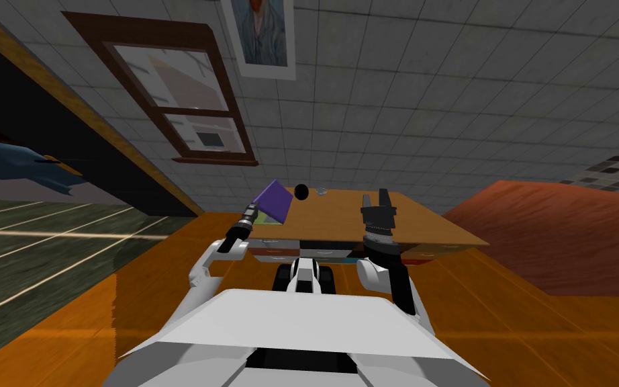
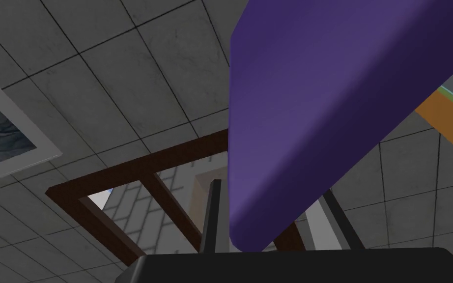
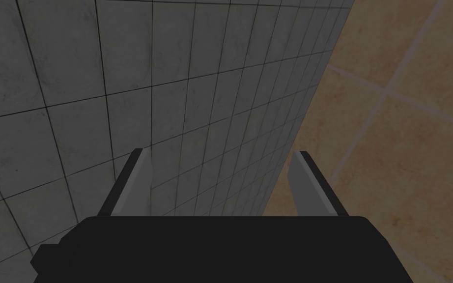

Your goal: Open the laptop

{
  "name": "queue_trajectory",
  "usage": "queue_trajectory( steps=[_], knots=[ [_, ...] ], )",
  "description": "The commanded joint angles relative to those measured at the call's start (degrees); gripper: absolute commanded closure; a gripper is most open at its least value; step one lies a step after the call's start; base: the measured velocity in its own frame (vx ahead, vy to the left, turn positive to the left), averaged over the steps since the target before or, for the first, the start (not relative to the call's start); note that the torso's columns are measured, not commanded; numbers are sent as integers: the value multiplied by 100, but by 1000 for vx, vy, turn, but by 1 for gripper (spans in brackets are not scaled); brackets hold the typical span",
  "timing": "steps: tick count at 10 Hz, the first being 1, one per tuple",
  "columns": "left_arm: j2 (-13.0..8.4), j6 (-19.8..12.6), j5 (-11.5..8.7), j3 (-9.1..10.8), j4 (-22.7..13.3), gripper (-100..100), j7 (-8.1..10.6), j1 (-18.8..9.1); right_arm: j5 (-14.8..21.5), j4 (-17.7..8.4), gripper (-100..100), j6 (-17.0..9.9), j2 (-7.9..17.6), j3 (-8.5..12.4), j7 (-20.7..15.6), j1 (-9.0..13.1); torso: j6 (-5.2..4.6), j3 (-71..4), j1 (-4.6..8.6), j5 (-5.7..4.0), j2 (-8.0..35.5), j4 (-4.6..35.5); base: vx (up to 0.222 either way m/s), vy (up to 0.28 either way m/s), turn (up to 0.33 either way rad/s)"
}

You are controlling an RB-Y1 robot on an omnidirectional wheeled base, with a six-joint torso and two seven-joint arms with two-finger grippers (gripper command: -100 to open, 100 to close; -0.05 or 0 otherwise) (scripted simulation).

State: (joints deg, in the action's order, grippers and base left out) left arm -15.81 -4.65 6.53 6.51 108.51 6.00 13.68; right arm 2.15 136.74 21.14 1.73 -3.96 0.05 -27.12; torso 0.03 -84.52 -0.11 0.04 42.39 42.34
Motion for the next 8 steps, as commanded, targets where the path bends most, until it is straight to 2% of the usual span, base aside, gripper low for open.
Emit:
queue_trajectory(
  steps=[1,2,7,8],
  knots=[
    [91,60,-126,-7,-120,100,116,-39,0,0,0,0,0,0,0,0,0,1,16,-7,1,3,-13,64,0],
    [193,179,-220,-30,-301,100,199,-68,0,0,0,0,-1,-1,0,0,-4,-2,50,-20,-2,5,-4,57,18],
    [663,751,-627,-142,-1083,100,496,-237,0,0,0,0,-1,-1,0,0,-5,-1,11,-3,-5,-2,-1,93,12],
    [551,424,-587,-115,-712,-100,493,-168,0,0,0,0,-1,-1,0,0,-4,-5,11,-6,-10,-2,6,38,-17]
  ],
)
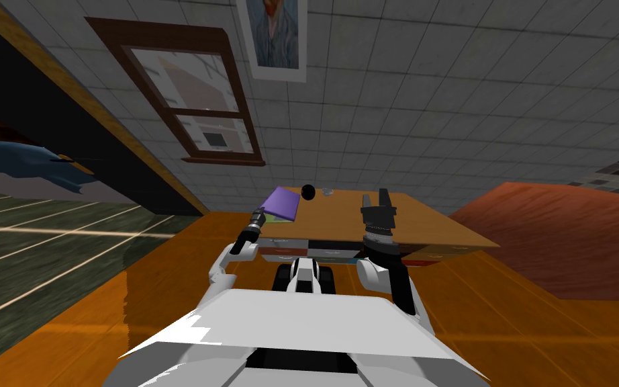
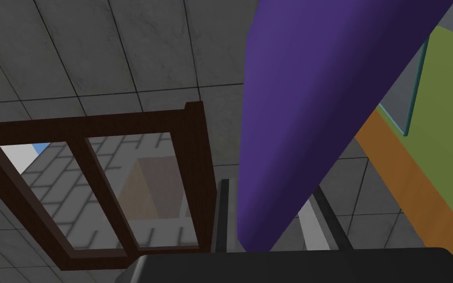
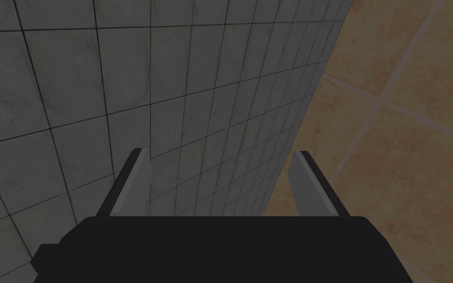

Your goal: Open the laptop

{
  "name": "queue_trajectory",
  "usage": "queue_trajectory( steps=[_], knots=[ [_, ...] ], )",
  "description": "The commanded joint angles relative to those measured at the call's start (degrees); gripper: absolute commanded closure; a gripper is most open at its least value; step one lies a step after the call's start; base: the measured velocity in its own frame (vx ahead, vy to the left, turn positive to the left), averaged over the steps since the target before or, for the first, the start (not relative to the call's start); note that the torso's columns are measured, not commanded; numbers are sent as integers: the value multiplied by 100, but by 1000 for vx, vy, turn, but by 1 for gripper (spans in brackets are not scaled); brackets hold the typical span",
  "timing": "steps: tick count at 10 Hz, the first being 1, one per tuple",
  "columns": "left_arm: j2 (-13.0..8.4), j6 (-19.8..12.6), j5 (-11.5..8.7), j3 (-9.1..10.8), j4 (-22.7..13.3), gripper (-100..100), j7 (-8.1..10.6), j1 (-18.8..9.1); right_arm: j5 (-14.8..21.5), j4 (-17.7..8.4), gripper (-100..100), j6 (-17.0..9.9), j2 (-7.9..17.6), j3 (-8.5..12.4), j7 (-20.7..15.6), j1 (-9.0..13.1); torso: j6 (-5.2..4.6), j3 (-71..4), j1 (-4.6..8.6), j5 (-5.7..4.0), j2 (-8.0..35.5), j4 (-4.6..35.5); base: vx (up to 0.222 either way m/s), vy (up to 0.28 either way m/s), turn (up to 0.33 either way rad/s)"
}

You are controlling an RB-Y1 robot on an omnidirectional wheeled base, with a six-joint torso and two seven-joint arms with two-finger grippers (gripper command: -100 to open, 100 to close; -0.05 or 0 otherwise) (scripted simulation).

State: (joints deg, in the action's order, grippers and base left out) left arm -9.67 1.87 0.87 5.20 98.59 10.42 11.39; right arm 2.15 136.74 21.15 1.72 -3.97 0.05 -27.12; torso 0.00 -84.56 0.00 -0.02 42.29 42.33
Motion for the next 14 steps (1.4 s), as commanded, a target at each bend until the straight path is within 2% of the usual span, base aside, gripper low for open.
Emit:
queue_trajectory(
  steps=[1,4,5,10,11,12,14],
  knots=[
    [-63,-229,-20,15,280,-100,51,61,0,0,0,0,-1,-1,0,0,1,-2,18,-5,-1,-1,6,-10,-5],
    [-157,-571,-51,39,701,-100,128,153,0,0,0,0,-1,-1,0,0,-1,3,13,-8,7,8,8,-19,-8],
    [-157,-571,-51,39,701,-100,128,153,0,0,0,0,-1,-1,0,0,1,6,5,-6,12,8,10,-2,-5],
    [-315,-1143,-102,77,1402,-100,256,306,0,0,0,0,-1,-1,0,0,0,5,10,-7,9,7,8,-3,-8],
    [-323,-1059,-112,79,1275,-100,249,285,0,0,0,0,-1,-1,0,0,0,5,9,-6,9,6,0,0,0],
    [-327,-1087,-114,80,1287,0,255,289,0,0,0,0,-1,-1,0,0,0,5,6,-4,9,4,0,0,0],
    [-324,-1098,-114,75,1269,0,255,301,0,0,0,0,-1,-1,0,0,1,5,6,-5,11,6,0,0,0]
  ],
)
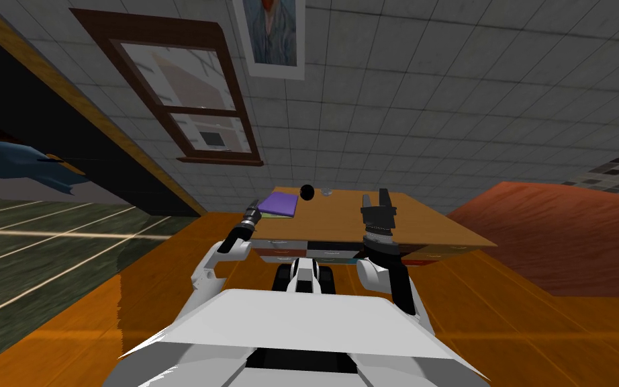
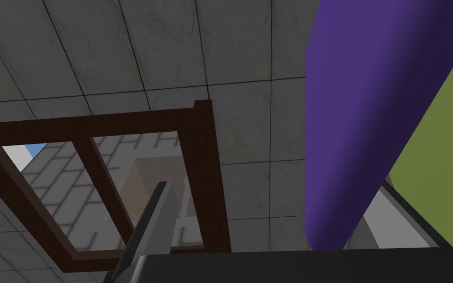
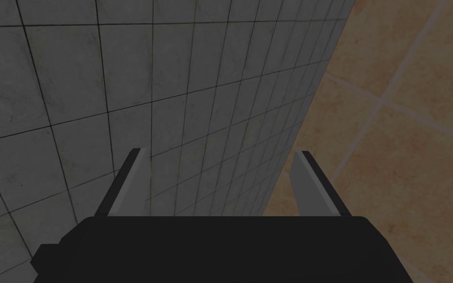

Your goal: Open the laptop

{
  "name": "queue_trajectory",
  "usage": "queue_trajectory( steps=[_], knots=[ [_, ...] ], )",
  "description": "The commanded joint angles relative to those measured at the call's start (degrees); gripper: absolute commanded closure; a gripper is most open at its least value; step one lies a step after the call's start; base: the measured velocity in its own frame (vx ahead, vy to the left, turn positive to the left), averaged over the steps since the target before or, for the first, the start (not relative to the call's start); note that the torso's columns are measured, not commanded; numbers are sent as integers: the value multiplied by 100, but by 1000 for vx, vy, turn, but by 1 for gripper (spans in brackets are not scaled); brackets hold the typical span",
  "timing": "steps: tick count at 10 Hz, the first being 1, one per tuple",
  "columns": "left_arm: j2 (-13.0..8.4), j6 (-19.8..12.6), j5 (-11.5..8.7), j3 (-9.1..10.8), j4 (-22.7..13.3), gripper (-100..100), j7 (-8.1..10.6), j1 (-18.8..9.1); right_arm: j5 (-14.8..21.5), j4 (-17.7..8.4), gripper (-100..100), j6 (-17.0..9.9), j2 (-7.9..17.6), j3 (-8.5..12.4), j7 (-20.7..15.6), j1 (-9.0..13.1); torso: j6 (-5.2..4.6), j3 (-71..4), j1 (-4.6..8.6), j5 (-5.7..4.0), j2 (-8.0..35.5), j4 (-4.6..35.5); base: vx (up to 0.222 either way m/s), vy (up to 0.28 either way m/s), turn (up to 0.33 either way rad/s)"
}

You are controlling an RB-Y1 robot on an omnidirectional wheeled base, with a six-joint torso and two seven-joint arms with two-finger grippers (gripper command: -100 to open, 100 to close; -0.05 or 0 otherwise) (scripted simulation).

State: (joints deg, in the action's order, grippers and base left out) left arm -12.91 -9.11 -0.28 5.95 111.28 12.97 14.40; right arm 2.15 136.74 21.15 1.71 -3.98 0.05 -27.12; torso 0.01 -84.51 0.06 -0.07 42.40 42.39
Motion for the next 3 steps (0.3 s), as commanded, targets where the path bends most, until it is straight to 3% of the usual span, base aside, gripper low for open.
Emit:
queue_trajectory(
  steps=[1,3],
  knots=[
    [1,-7,0,-2,-8,0,0,6,0,0,0,0,0,0,0,0,0,0,1,-1,1,1,0,0,0],
    [1,-8,0,-3,-8,0,0,5,0,0,0,0,0,0,0,0,0,-3,-4,6,-7,-10,0,0,0]
  ],
)
